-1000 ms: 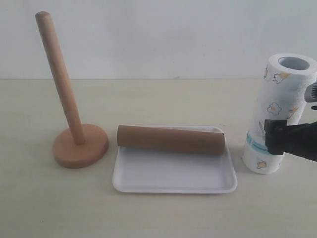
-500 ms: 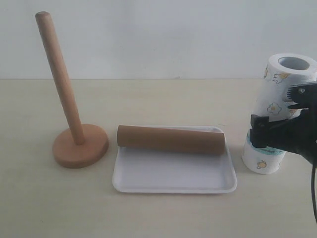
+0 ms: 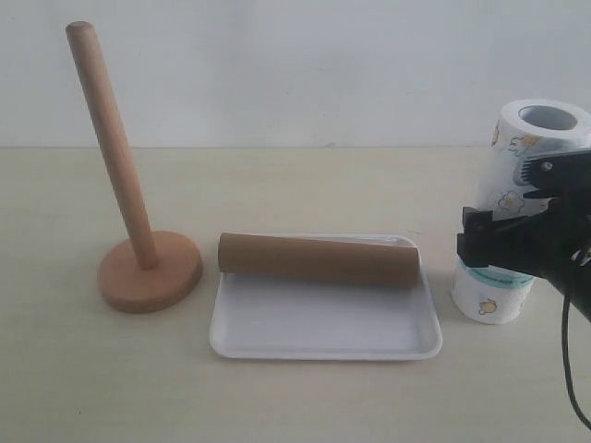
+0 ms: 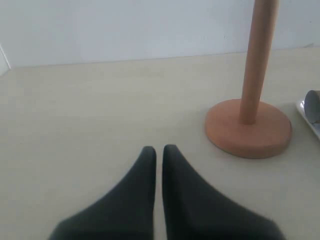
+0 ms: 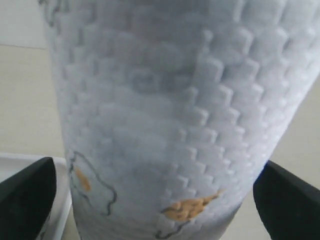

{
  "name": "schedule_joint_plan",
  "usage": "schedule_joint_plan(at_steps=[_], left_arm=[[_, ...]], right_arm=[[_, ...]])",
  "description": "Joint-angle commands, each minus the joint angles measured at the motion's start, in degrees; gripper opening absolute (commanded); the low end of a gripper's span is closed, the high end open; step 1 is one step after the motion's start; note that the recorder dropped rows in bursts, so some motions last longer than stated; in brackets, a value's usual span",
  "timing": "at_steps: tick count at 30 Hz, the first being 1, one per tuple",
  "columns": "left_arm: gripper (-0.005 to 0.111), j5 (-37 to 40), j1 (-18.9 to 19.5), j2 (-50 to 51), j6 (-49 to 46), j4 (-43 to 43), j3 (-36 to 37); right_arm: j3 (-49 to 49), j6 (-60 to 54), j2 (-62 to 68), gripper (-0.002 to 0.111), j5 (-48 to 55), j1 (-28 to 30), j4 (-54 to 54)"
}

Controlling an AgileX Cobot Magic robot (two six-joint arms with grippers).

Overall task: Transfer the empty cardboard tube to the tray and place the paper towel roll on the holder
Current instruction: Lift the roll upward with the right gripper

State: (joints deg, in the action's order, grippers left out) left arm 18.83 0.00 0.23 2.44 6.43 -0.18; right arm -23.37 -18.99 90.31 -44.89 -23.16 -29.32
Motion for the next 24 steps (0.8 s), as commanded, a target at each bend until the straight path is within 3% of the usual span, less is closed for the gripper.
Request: schedule_joint_plan(at_steps=[1,14,17,19,20,21,22,24], left_arm=[[0.004,-0.7,0.0,-0.2,0.0,-0.7,0.2],[0.004,-0.7,0.0,-0.2,0.0,-0.7,0.2],[0.004,-0.7,0.0,-0.2,0.0,-0.7,0.2],[0.004,-0.7,0.0,-0.2,0.0,-0.7,0.2],[0.004,-0.7,0.0,-0.2,0.0,-0.7,0.2],[0.004,-0.6,0.0,-0.2,0.0,-0.7,0.2],[0.004,-0.6,0.0,-0.2,0.0,-0.7,0.2],[0.004,-0.6,0.0,-0.2,0.0,-0.7,0.2]], right_arm=[[-0.2,0.5,0.4,0.104,-1.7,0.0,0.0],[-0.2,0.5,0.4,0.104,-2.1,0.0,0.0],[-0.2,0.5,0.4,0.099,-2.1,0.0,-0.8],[-0.2,0.5,0.4,0.080,-2.1,0.0,-0.9],[-0.2,0.5,0.4,0.060,-1.7,0.0,-0.9],[-0.2,0.5,0.4,0.048,-1.3,0.0,-0.9],[-0.2,0.5,0.4,0.027,-0.7,0.0,-0.9],[-0.2,0.5,0.4,0.000,-0.4,0.0,-1.0]])
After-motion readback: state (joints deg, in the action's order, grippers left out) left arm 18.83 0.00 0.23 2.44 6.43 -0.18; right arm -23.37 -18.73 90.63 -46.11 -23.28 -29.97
